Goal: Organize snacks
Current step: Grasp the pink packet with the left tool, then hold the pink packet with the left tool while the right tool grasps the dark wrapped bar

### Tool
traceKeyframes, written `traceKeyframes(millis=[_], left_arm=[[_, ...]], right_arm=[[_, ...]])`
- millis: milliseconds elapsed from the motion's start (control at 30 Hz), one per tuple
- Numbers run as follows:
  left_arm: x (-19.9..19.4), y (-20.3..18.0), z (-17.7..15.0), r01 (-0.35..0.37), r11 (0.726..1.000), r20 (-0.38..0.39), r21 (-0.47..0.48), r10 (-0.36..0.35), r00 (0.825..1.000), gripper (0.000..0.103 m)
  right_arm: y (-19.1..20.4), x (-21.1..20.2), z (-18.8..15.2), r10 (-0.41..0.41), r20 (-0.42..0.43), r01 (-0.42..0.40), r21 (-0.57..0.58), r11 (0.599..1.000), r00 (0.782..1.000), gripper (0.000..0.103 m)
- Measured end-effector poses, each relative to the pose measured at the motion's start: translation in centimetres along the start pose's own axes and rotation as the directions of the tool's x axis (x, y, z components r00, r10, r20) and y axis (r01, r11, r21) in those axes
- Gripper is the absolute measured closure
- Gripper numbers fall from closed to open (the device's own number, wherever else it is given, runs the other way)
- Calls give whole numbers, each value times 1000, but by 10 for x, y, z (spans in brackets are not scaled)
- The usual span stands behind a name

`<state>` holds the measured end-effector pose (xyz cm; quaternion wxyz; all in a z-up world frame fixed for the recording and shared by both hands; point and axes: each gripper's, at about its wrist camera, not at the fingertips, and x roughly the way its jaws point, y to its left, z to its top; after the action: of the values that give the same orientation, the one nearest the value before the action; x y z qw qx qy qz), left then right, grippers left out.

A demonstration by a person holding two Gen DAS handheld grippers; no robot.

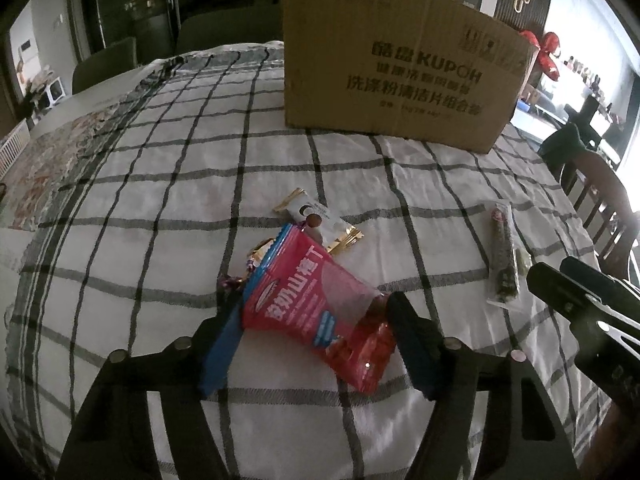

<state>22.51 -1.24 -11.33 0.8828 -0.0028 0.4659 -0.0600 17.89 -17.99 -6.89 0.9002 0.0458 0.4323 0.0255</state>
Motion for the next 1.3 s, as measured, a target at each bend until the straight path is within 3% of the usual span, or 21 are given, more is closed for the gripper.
traceKeyframes(millis=[300, 367, 400, 500, 533, 833, 1033, 1300], left_arm=[[-21, 2, -2, 16, 1000, 63, 7, -16, 998, 69], [-25, 2, -2, 34, 999, 77, 7, -34, 996, 87], [-27, 2, -3, 37, 999, 86, 6, -37, 996, 90], [-35, 3, -3, 86, 996, 112, 7, -86, 990, 91], [-37, 3, -2, 92, 996, 119, 7, -93, 989, 96], [-57, -2, 3, 175, 985, 176, 9, -173, 969, 99], [-72, -4, 11, 187, 982, 234, 20, -186, 954, 99], [-69, -7, 23, 185, 982, 252, 29, -186, 950, 99]], right_arm=[[1, -2, -1, 22, -2, -22, 15, 1000, 1000, 48], [1, -2, -2, 27, -2, -27, 20, 999, 1000, 48], [1, -3, -2, 30, -2, -30, 22, 999, 1000, 48], [1, -4, -2, 32, 0, -32, 25, 999, 1000, 48], [1, -5, -2, 33, 2, -33, 25, 999, 999, 48], [-2, -9, 1, 45, 16, -45, 33, 998, 999, 48], [-2, -6, 7, 46, 20, -47, 35, 998, 999, 48], [2, 7, 22, 44, 27, -45, 19, 999, 999, 49]])
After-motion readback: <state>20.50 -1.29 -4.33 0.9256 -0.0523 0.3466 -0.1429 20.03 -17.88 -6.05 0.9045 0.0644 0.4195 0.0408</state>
